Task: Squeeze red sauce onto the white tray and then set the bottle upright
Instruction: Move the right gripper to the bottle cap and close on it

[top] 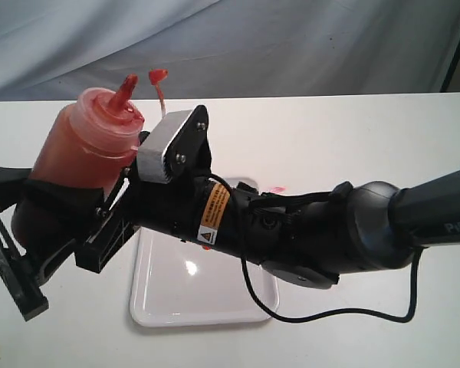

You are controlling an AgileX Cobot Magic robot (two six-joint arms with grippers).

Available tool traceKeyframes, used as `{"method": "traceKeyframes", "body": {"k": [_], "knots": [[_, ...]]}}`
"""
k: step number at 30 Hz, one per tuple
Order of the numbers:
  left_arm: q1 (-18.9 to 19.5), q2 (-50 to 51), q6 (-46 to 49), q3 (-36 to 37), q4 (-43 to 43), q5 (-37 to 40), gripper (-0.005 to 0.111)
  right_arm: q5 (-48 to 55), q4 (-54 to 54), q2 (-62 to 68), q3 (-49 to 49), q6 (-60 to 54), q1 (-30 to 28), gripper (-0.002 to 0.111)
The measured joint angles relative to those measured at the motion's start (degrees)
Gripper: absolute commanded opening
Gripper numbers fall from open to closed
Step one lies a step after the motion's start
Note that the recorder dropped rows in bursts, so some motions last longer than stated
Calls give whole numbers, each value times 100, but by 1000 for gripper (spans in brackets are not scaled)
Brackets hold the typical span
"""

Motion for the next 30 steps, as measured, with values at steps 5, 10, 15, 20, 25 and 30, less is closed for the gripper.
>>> {"method": "traceKeyframes", "body": {"k": [5, 10, 15, 20, 25, 30], "knots": [[-12, 0, -11, 0, -33, 761, 1, 887, 95, 4, -170, -421, 66, 0], [-1, 51, -83, 0, -482, 1273, 1, 2867, -329, 13, -1171, -529, 319, 0], [-1, 559, -59, -64, -679, 1261, 1, 3366, -341, 218, -1488, -616, 379, 0], [-1, 1314, 20, -202, -724, 1347, 1, 3417, -473, 744, -1765, -626, 379, 0], [-1, 1979, 115, -441, -674, 1339, 1, 3501, -551, 1018, -1913, -616, 335, 0], [-1, 2411, 149, -581, -651, 984, 1, 3579, -551, 1072, -1923, -649, 299, 0]]}}
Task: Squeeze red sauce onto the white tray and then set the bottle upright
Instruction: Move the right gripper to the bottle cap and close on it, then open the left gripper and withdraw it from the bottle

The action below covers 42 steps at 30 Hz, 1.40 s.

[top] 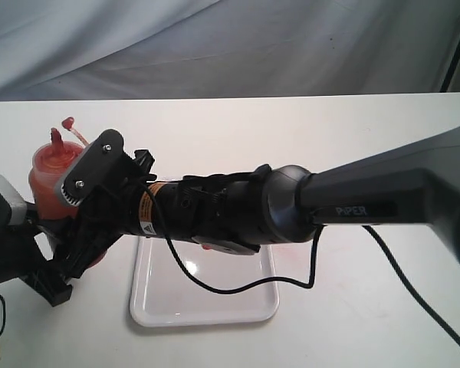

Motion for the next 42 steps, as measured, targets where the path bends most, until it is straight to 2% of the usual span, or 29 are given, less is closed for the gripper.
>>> {"method": "traceKeyframes", "body": {"k": [11, 31, 42], "knots": [[32, 155, 70, -9, -10, 83, 1, -262, 34, 253, -41, 2, -27, 0], [25, 155, 70, -9, -10, 83, 1, -265, 24, 253, -41, 2, -27, 0], [25, 155, 37, -9, 99, 328, 1, -175, 24, 312, -50, 11, -27, 0]]}}
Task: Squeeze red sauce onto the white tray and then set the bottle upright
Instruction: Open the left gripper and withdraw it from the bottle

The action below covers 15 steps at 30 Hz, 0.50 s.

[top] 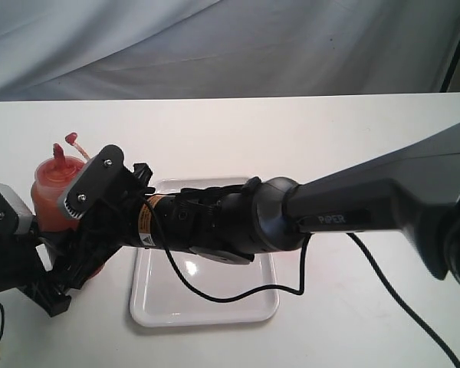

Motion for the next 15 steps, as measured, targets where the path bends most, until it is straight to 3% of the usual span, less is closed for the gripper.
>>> {"method": "traceKeyframes", "body": {"k": [10, 15], "knots": [[0, 0, -119, -3, 208, 104, 1, 138, -23, 4, 0, 0, 23, 0], [21, 0, -614, -36, 672, 230, 1, 338, -129, 4, 0, 40, 66, 0]]}}
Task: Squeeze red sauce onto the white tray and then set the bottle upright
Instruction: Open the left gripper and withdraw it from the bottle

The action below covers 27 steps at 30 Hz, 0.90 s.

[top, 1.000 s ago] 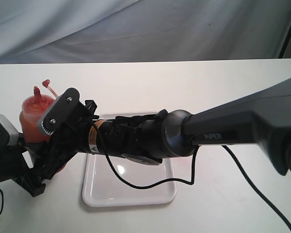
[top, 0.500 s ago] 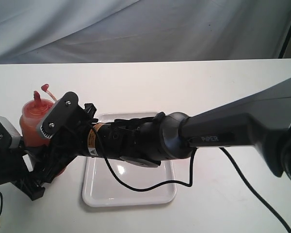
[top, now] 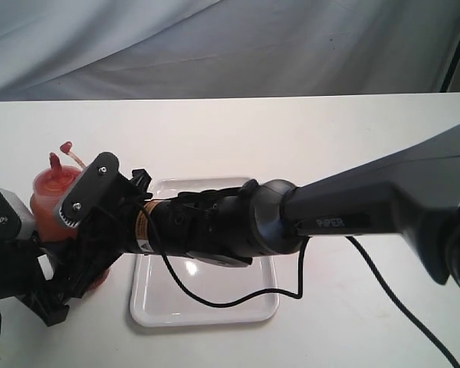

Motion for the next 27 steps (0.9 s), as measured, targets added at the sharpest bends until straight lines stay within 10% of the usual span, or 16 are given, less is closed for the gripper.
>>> {"method": "traceKeyframes", "body": {"k": [10, 14, 20, 27], "knots": [[35, 21, -518, -14, 615, 156, 7, 392, -289, -25, 0, 56, 131, 0], [35, 21, -668, -14, 680, 169, 33, 410, -313, -25, 0, 66, 131, 0], [35, 21, -1021, -14, 727, 154, 101, 463, -371, -25, 0, 5, 131, 0], [35, 21, -1612, -14, 673, 33, 105, 580, -369, -34, -13, -77, 91, 0]]}}
